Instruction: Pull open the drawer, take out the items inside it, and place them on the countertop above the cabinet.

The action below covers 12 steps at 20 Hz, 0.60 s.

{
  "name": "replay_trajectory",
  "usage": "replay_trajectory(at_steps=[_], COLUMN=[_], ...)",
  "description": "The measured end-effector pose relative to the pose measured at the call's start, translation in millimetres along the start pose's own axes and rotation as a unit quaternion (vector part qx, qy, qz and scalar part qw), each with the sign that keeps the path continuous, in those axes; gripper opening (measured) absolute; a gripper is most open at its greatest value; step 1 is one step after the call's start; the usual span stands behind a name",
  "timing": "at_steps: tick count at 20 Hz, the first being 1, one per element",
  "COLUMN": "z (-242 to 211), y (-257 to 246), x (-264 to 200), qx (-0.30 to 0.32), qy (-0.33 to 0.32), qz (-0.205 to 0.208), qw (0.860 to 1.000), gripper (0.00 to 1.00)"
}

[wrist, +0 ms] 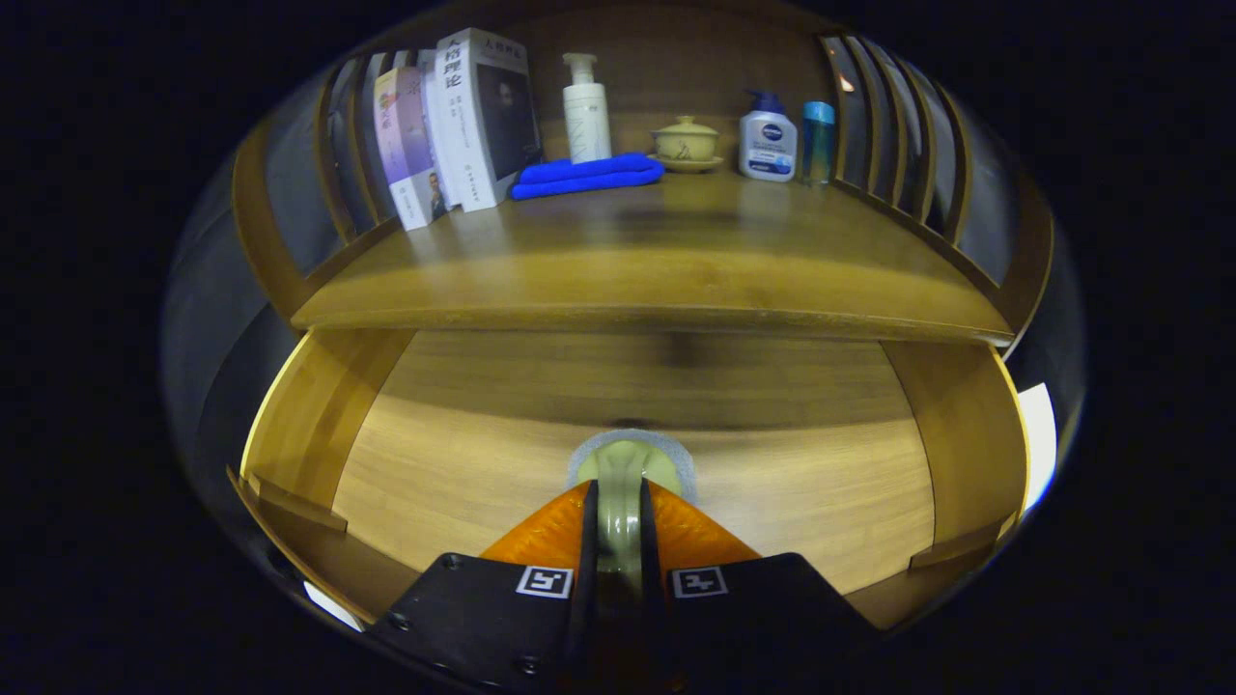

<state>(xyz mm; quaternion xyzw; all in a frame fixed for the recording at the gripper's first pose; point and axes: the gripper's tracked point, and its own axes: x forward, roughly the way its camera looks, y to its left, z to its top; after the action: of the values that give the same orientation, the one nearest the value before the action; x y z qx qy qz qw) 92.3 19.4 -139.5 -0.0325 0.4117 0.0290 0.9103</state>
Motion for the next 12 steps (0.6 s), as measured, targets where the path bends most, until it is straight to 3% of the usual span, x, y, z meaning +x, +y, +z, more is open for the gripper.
replay_trajectory(at_steps=[1, 12], z=[8.8, 40.9], y=[-2.7, 13.1], x=[-5.4, -52.9], qx=[-0.005, -0.024], qy=[-0.013, -0.104], qz=[-0.007, 0.016], qw=[1.0, 0.994], gripper=[0.12, 0.12])
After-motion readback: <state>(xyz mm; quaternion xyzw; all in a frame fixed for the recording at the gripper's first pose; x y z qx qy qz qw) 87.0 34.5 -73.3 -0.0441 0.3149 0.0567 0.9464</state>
